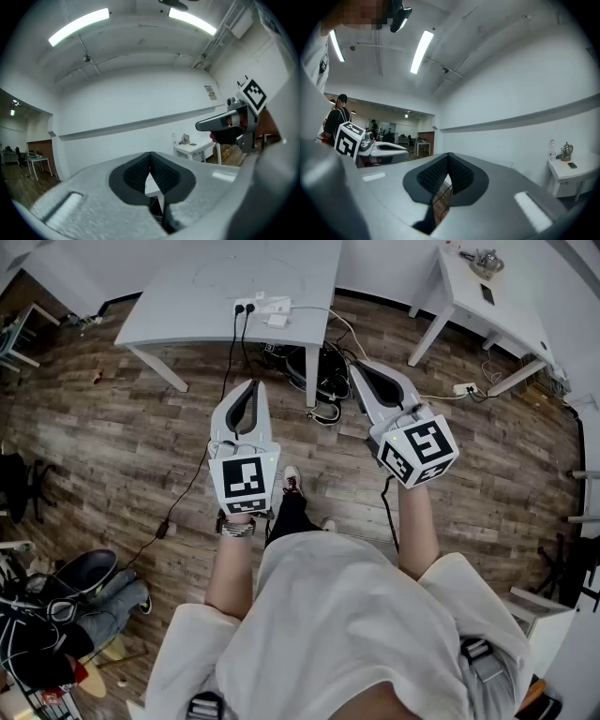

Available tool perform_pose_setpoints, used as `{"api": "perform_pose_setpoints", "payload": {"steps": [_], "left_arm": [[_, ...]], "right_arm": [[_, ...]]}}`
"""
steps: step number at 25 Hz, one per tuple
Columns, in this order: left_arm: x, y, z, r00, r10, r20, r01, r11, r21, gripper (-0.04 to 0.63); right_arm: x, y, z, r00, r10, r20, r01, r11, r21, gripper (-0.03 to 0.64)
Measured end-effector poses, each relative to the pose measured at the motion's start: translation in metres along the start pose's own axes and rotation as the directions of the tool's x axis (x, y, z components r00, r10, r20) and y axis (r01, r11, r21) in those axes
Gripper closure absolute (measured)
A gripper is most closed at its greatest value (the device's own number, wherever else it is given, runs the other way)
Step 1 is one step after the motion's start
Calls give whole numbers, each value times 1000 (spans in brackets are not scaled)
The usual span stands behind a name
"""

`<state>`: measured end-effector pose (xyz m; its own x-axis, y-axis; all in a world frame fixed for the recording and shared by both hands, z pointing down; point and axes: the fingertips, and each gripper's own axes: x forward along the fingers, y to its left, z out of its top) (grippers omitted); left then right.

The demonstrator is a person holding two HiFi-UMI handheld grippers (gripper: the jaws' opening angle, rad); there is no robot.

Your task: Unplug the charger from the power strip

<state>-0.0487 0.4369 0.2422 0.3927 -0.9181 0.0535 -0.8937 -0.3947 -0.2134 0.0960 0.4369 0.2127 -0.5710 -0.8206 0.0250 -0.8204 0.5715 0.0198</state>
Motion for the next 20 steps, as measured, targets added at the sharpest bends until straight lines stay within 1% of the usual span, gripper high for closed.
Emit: {"api": "perform_pose_setpoints", "payload": {"steps": [4,8,12,17,20], "left_arm": [[1,6,-7,1000,1,-8,-1,1000,-8,591],[6,11,-11,1000,-3,-23,3,1000,0,591],[18,19,-19,999,-1,-38,1,1000,-9,591],[45,29,-36,998,-12,-63,11,1000,-20,591],[64,39,-47,997,-11,-77,9,999,-33,591]], "right_arm": [[9,9,-5,1000,21,-3,-21,1000,2,617],[19,8,-9,1000,24,-8,-24,1000,13,617],[31,4,-11,999,31,18,-33,997,73,615],[56,-16,-21,1000,12,13,-14,994,109,615],[74,-34,-23,999,-38,6,38,996,85,615]]}}
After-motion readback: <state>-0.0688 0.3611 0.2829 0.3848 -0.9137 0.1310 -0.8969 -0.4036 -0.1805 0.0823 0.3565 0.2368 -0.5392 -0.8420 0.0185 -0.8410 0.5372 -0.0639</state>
